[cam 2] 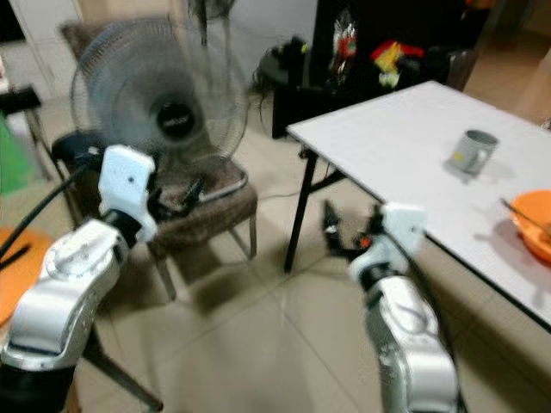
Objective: Setting the table
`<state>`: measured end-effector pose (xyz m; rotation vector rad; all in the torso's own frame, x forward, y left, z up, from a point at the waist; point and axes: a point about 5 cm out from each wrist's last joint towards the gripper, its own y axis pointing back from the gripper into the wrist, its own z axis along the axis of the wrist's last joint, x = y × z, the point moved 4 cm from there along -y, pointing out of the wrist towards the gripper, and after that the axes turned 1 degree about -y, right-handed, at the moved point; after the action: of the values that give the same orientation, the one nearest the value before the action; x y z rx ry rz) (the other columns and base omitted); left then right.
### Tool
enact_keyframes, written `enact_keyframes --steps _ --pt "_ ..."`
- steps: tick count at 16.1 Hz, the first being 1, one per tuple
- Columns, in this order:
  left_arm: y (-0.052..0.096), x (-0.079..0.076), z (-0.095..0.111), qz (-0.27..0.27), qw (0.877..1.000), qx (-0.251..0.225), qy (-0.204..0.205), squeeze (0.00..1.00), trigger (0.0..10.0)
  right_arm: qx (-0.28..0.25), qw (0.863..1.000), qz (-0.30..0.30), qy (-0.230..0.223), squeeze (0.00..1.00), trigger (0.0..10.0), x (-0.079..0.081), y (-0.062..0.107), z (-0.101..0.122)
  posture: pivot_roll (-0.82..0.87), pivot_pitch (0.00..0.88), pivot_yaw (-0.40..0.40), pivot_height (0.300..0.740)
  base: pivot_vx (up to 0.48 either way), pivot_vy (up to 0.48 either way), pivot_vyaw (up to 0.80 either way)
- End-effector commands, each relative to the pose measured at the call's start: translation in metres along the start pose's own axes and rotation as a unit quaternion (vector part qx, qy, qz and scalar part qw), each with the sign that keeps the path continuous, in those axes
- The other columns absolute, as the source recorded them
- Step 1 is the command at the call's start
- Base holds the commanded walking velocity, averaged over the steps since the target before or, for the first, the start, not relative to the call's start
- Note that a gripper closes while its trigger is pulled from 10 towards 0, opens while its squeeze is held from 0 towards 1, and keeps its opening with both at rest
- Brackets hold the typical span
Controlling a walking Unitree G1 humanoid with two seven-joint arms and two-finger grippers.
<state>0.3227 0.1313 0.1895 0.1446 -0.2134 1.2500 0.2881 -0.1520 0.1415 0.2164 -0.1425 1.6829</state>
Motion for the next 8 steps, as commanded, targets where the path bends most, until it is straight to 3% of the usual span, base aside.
enact_keyframes --steps 1,7,8 --pt "-0.002 -0.001 0.004 0.001 1.0 -0.007 -0.006 0.0 10.0 0.0 1.0 0.0 -0.002 0.0 10.0 -0.004 0.0 0.003 0.08 0.0 -0.006 0.74 0.0 -0.48 0.8" --pt "-0.002 0.005 0.004 0.014 1.0 -0.003 -0.012 0.0 10.0 0.018 0.999 0.041 -0.004 0.0 10.0 0.008 -0.005 -0.002 0.1 0.0 -0.017 0.74 0.0 -0.48 0.8" --pt "-0.001 0.005 0.004 0.016 1.0 -0.003 -0.013 0.0 10.0 0.019 0.999 0.044 -0.005 0.0 10.0 0.009 -0.005 -0.002 0.1 0.0 -0.017 0.74 0.0 0.0 0.8"
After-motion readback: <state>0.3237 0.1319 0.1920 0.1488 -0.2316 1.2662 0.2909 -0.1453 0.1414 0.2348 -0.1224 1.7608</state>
